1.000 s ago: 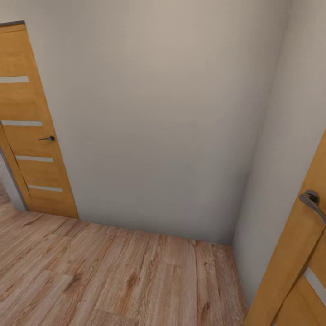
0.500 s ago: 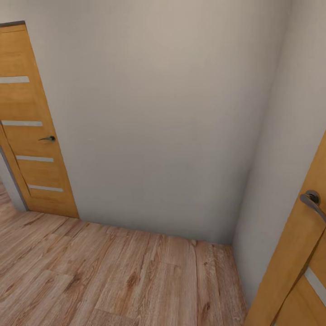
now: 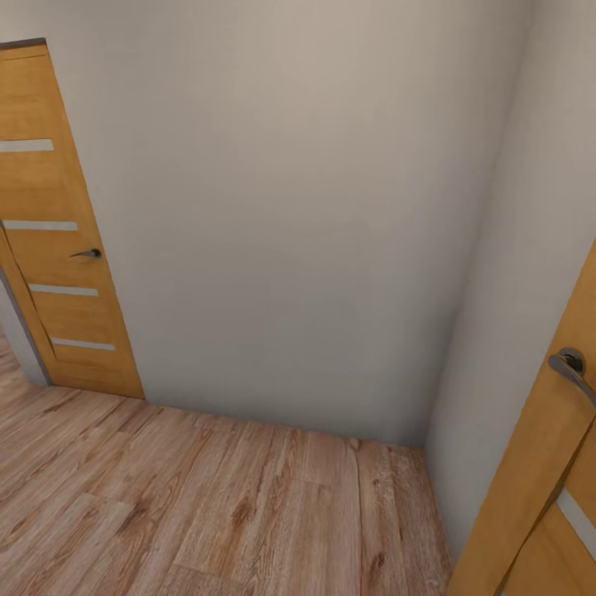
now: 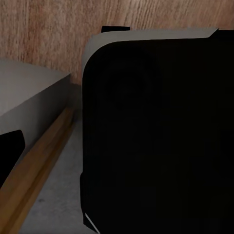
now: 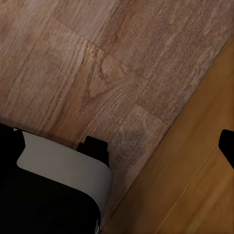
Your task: Move the two storage containers from the living room to the garage. In the garage, place one container on the floor and stack the other container on top of it (either order is fine).
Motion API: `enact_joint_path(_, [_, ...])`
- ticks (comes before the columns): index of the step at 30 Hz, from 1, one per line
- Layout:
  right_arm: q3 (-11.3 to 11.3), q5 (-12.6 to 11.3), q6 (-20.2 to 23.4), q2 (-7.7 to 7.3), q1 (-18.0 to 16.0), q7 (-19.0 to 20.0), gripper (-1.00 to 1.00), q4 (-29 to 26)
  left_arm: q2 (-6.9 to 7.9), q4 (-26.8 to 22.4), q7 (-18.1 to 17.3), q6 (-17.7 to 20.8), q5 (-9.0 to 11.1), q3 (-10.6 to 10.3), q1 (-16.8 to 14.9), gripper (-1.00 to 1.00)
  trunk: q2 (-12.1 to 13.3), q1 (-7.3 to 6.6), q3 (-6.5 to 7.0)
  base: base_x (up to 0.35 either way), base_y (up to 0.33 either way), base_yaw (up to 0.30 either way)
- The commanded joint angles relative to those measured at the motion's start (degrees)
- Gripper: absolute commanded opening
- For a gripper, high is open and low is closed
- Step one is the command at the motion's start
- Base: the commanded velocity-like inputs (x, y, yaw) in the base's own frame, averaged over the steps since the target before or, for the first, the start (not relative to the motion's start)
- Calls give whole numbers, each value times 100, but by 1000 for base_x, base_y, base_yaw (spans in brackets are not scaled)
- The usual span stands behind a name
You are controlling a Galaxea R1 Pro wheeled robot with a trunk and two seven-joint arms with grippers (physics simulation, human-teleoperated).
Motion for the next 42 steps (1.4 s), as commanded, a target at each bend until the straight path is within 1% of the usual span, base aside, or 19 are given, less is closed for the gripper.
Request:
enact_joint_path(1, [48,-55,-30,3,-4,19,100,16,-1,-3,8,-12,10,7,0,100,-3,0,-5,0,0,0])
enact_joint_path(9, [48,-55,-30,3,-4,17,100,16,1,-3,3,-12,10,7,0,100,-3,0,-5,33,0,0])
enact_joint_path(21, [48,-55,-33,6,-4,15,100,16,4,2,1,-12,11,0,0,100,-3,0,-5,300,0,22])
enact_joint_path(35, [49,-55,-55,3,-4,15,100,16,4,-1,1,-12,10,6,0,100,-3,0,-5,321,0,258])
enact_joint_path(42, [49,-55,-55,8,-4,15,100,16,4,1,1,-12,16,7,0,100,-3,0,-5,169,0,271])
